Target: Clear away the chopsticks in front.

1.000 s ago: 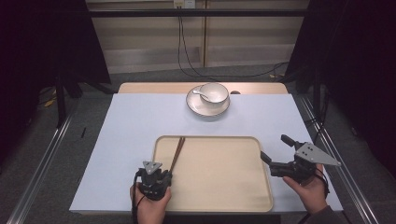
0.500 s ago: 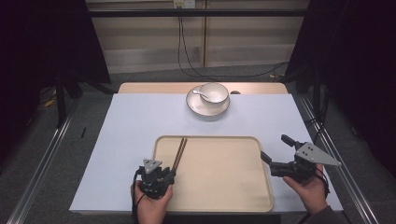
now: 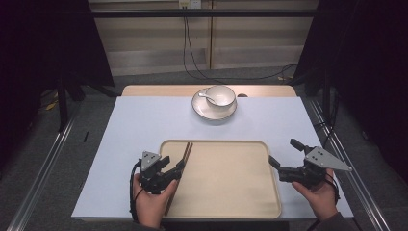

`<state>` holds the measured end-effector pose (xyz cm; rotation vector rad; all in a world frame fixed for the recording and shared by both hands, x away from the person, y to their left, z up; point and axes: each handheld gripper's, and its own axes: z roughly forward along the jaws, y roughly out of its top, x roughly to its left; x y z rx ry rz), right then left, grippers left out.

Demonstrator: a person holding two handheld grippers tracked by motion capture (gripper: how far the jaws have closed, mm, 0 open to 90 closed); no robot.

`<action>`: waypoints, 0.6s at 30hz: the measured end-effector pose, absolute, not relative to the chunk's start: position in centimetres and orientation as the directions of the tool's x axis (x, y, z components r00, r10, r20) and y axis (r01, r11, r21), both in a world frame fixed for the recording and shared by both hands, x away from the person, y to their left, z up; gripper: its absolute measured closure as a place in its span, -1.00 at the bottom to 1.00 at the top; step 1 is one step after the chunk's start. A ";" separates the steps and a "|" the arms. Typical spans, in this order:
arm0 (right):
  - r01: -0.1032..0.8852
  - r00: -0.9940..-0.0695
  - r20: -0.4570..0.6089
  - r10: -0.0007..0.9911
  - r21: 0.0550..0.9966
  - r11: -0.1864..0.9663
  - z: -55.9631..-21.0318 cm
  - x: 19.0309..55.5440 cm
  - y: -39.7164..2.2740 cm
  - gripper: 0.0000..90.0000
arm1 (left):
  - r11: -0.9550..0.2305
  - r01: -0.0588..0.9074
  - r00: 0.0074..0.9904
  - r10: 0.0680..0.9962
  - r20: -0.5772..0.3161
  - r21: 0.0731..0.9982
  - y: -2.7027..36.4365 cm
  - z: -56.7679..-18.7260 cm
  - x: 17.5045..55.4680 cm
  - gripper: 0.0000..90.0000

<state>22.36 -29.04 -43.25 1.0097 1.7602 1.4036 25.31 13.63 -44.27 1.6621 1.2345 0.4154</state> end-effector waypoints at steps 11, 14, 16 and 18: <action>0.167 -0.482 -0.035 0.876 0.977 0.131 -43.3 22.3 -29.0 -0.89 | -0.013 0.426 0.489 0.845 -0.218 0.905 15.0 -43.0 26.9 -0.50; 0.166 -0.483 -0.031 0.875 0.978 0.127 -43.3 22.4 -29.1 -0.89 | -0.003 0.408 0.492 0.843 -0.216 0.913 15.4 -42.4 27.2 -0.54; 0.167 -0.483 -0.031 0.875 0.978 0.127 -43.3 22.3 -29.0 -0.89 | -0.001 0.400 0.499 0.839 -0.216 0.917 15.6 -42.1 27.6 -0.57; 0.168 -0.484 -0.032 0.875 0.977 0.129 -43.3 22.3 -29.0 -0.89 | -0.016 0.381 0.517 0.833 -0.199 0.925 15.8 -41.9 27.9 -0.58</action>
